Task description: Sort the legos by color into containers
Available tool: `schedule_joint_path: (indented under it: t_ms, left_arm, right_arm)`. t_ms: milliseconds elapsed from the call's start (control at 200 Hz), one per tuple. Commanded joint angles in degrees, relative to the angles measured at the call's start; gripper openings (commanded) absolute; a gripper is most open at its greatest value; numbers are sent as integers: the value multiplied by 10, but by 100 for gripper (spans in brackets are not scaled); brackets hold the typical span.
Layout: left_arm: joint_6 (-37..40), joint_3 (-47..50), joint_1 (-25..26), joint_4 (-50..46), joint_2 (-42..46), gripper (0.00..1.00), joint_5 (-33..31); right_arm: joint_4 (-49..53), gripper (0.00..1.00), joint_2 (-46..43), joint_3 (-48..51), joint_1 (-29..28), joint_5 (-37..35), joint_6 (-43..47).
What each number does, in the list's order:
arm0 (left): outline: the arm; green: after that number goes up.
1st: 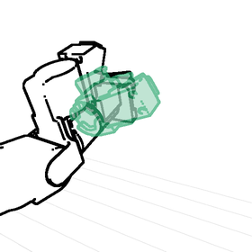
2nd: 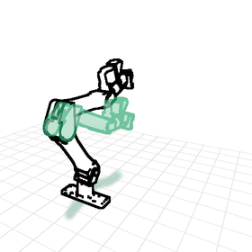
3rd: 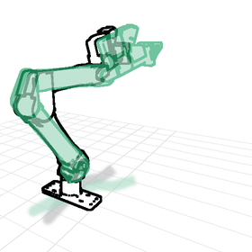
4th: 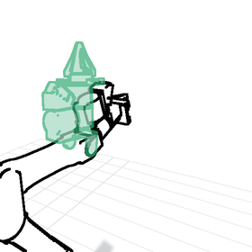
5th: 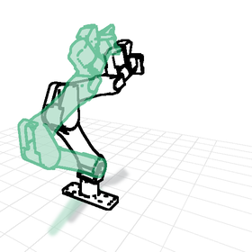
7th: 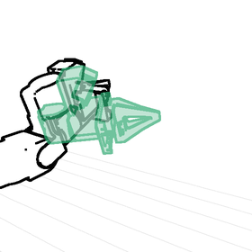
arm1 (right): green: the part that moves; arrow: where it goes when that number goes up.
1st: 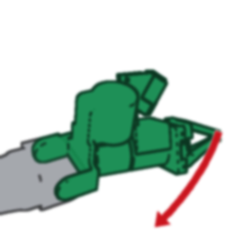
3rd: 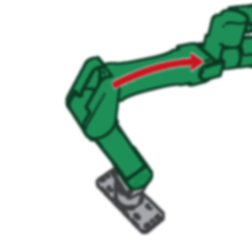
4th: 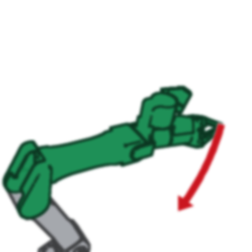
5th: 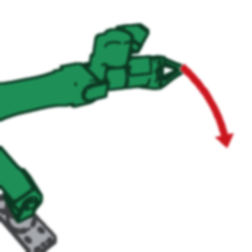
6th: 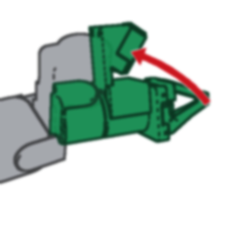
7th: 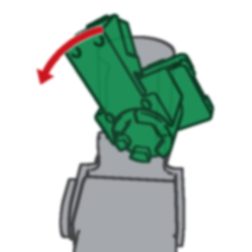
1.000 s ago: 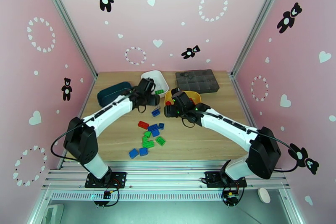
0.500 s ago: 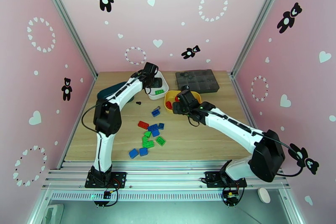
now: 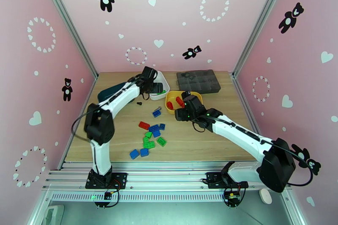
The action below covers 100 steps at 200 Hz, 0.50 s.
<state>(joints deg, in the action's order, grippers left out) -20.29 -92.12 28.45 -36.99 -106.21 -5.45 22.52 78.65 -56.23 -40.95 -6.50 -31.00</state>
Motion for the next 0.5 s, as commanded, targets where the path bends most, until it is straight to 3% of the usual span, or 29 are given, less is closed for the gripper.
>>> schedule_joint_path:
  t_ms: [0,265,385,496]
  left_arm:
    - [-43,104,7,39,79,88,-9]
    - [-125,359,-3,78,253,95,-4]
    - [-146,425,-19,65,316,99,-12]
    - [-166,482,-47,70,373,98,20]
  right_arm:
    - [-11,69,34,-3,-31,31,29]
    - [-19,76,98,-7,-117,33,57]
    - [-17,76,128,-8,-157,30,61]
    - [-21,76,150,-8,-184,32,60]
